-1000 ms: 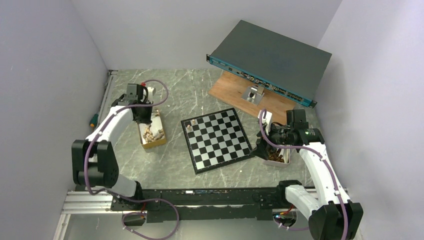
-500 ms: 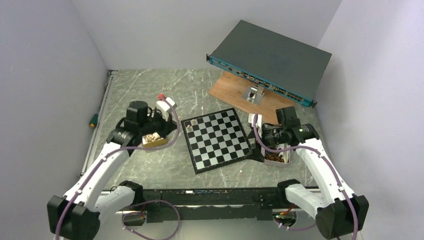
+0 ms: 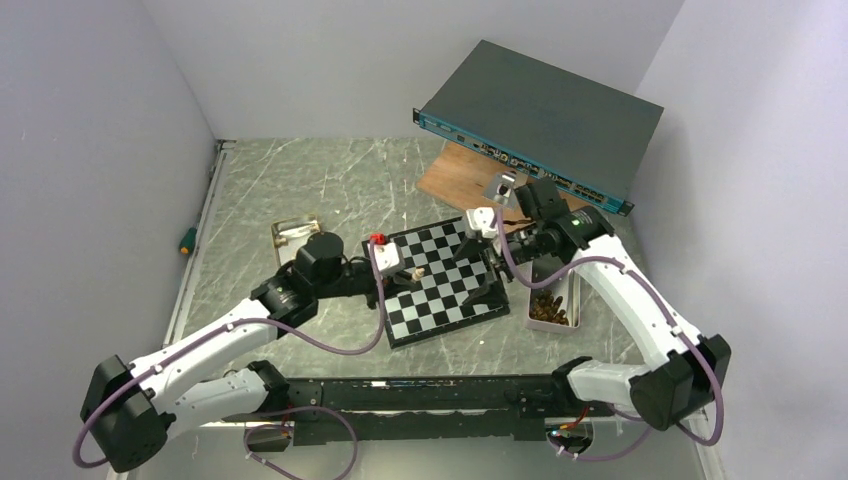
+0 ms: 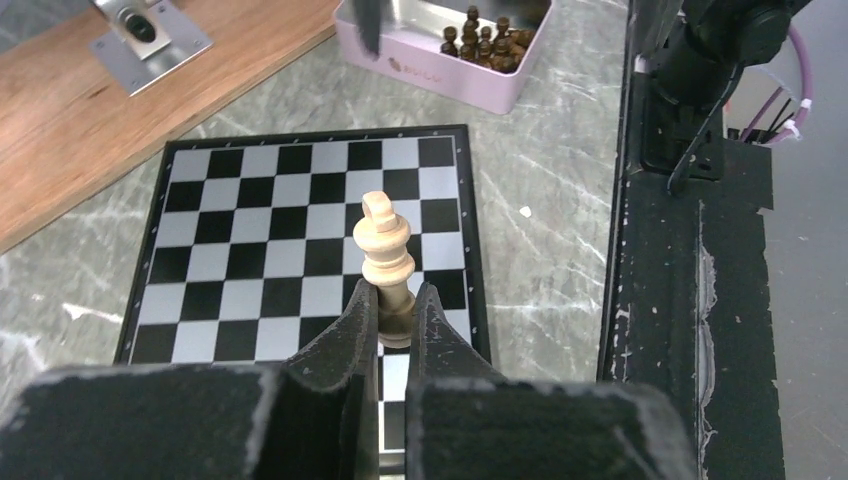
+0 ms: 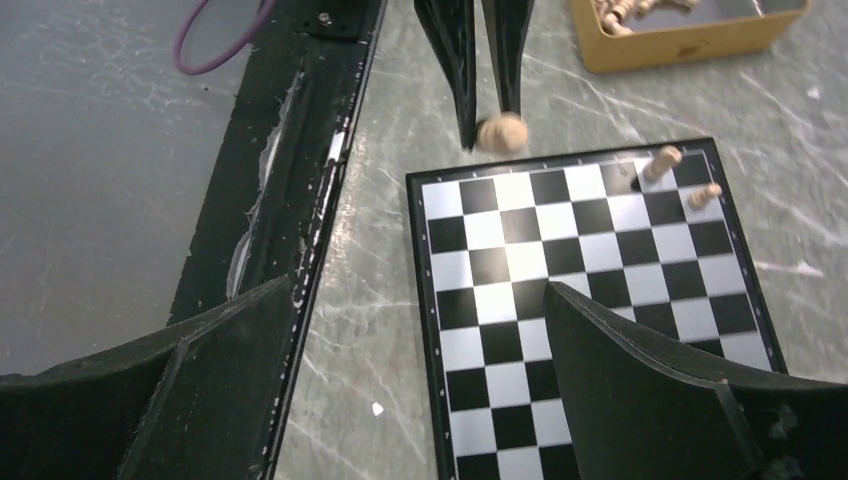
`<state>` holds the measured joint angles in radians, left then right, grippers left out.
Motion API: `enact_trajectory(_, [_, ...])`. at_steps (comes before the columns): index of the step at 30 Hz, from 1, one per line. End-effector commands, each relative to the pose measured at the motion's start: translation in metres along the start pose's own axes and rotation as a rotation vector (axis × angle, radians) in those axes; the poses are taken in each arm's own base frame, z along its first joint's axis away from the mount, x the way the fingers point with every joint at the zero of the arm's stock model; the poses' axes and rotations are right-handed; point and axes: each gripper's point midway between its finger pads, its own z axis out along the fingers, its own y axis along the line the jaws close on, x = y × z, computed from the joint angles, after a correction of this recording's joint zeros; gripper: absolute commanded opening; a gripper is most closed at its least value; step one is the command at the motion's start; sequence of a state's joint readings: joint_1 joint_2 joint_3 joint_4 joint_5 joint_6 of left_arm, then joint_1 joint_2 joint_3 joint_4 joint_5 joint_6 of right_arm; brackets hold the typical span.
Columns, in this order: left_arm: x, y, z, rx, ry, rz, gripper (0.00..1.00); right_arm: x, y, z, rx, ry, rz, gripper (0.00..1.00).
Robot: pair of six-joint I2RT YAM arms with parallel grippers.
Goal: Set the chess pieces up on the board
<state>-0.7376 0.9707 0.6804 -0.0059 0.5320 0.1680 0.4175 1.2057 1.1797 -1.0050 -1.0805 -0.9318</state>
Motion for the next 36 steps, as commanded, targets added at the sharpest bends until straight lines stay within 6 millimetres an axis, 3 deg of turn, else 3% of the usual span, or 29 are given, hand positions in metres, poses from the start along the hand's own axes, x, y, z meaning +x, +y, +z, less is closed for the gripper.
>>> enact_trajectory(1, [-0.018, -0.008, 0.014, 0.020, -0.085, 0.045, 0.00, -0.019, -0.002, 0.013, -0.058, -0.015, -0.134, 0.98])
enact_trajectory(6, [-0.013, -0.017, 0.021, 0.061, -0.088, 0.025, 0.00, -0.019, -0.011, 0.032, -0.071, 0.028, -0.167, 0.91])
enact_trajectory(11, [-0.013, -0.020, 0.024, 0.079, -0.099, 0.019, 0.00, -0.017, -0.010, 0.048, -0.093, 0.057, -0.166, 0.75])
enact_trajectory(26, [-0.011, -0.023, 0.025, 0.096, -0.100, 0.013, 0.00, -0.028, -0.014, 0.056, -0.113, 0.042, -0.137, 0.59])
enact_trajectory(30, [-0.012, -0.023, 0.025, 0.094, -0.099, 0.013, 0.00, -0.027, -0.013, 0.058, -0.119, 0.044, -0.134, 0.48])
enact_trajectory(36, [-0.014, -0.022, 0.025, 0.090, -0.105, 0.009, 0.00, -0.024, -0.015, 0.061, -0.115, 0.056, -0.130, 0.24])
